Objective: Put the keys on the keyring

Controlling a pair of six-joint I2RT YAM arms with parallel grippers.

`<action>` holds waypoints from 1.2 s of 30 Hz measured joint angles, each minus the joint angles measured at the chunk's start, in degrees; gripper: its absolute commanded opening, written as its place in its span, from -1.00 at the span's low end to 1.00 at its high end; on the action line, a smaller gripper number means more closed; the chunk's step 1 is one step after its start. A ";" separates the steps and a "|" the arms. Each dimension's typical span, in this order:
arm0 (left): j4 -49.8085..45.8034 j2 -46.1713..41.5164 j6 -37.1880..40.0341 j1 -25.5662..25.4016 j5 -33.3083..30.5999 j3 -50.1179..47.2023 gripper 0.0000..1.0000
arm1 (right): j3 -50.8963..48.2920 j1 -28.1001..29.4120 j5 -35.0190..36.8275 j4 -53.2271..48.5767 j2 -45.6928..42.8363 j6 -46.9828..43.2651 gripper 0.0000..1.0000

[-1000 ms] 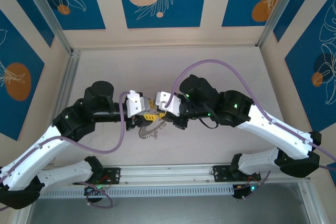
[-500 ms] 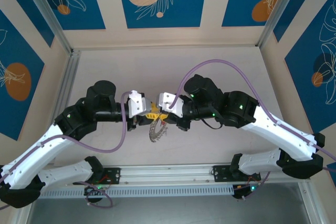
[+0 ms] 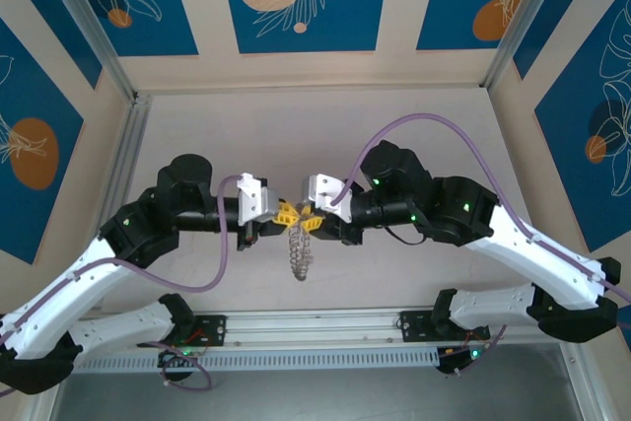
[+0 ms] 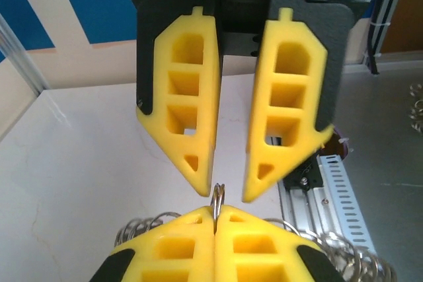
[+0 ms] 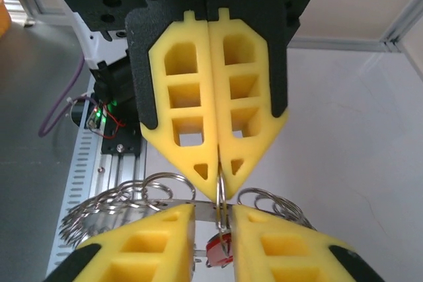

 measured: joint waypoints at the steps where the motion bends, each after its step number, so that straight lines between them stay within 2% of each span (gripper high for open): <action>1: 0.20 -0.13 -0.22 0.00 0.44 -0.02 -1.00 | -0.50 -0.31 -0.66 0.37 -0.39 0.22 -0.63; 8: 0.70 -0.83 -1.38 0.07 3.17 -0.04 -1.00 | -2.58 -1.68 -4.35 1.77 -0.98 1.55 -0.60; 13: 0.92 -1.11 -1.86 0.11 3.87 -0.04 -1.00 | -3.19 -2.21 -6.67 2.12 -0.98 1.90 -1.00; 20: 1.55 -1.16 -2.86 0.11 4.55 -0.11 -1.00 | -4.63 -2.40 -7.76 3.69 -2.08 2.12 -1.00; 36: 10.23 -2.49 -8.74 0.31 10.21 -2.58 -1.00 | -5.95 -3.58 -13.70 8.09 -2.25 2.67 -1.00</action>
